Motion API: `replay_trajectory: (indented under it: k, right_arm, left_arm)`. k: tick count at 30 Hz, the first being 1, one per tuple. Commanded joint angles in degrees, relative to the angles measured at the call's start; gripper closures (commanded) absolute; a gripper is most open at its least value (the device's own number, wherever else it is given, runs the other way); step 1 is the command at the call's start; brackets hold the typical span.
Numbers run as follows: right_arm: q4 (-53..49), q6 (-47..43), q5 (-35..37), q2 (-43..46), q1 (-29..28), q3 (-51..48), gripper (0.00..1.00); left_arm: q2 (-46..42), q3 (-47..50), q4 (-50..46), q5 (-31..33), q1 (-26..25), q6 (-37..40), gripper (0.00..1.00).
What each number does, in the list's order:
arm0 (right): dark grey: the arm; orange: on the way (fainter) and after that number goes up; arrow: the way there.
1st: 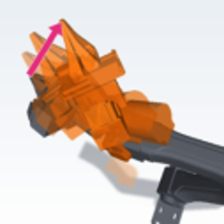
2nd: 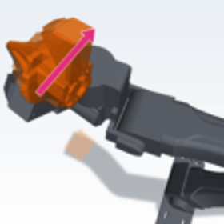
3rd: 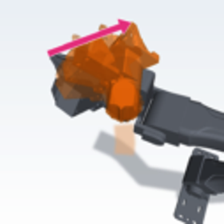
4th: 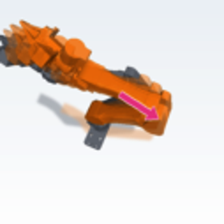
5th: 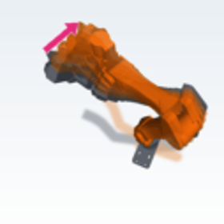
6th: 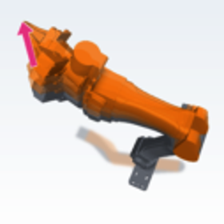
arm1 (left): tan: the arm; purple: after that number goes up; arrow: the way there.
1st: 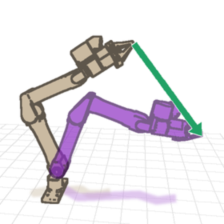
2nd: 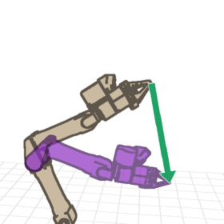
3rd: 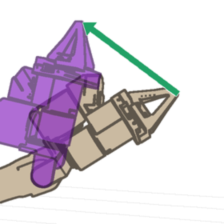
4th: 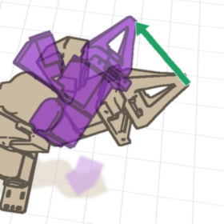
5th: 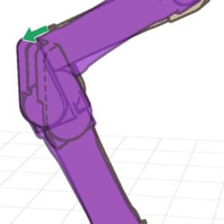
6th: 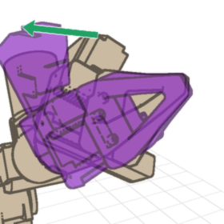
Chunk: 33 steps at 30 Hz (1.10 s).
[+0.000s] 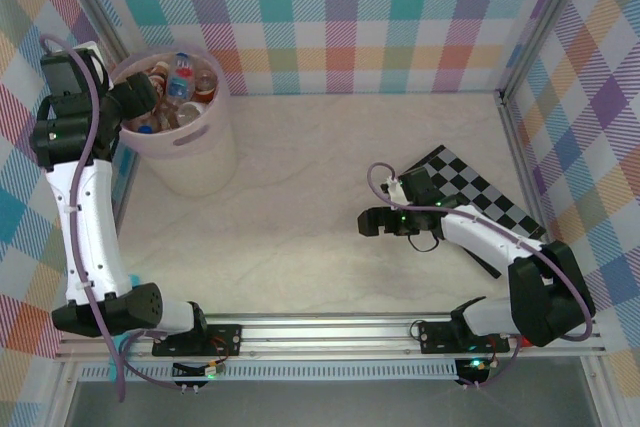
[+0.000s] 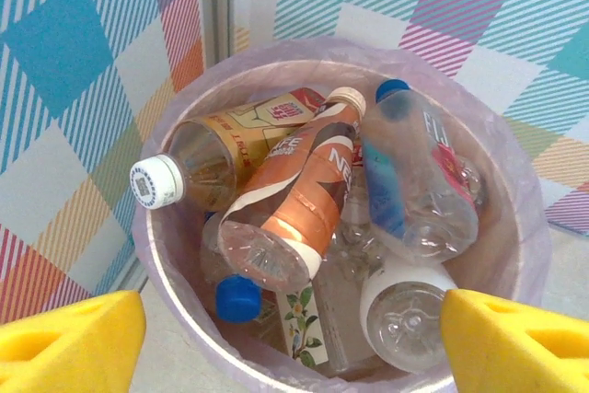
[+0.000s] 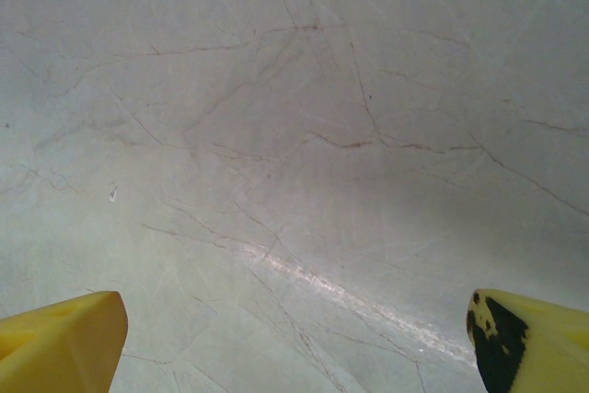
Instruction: Put the plastic bottles in the bin
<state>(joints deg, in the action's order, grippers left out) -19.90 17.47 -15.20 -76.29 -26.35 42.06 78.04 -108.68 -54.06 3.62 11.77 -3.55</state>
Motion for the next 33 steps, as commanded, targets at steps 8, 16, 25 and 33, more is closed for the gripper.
replay_trajectory:
  k: [8,16,25,33]
  right_arm:
    - [-5.2,-6.43,9.22,4.23,-0.15,8.0,0.04]
    - [1.23,-11.38,22.0,9.26,2.66,7.41,0.01]
    - [21.28,-18.08,32.33,12.54,8.19,-5.96,0.01]
    - [30.77,-19.66,33.89,8.71,11.83,-11.33,0.0]
  left_arm:
    - [-24.62,32.41,15.25,-1.25,-4.44,-4.02,0.1]
    - [-41.07,53.66,20.8,0.05,-8.89,-9.98,0.05]
    - [-45.64,70.17,31.68,3.22,-10.27,-9.46,0.0]
    - [-37.71,79.54,46.4,9.15,-11.97,-7.76,0.0]
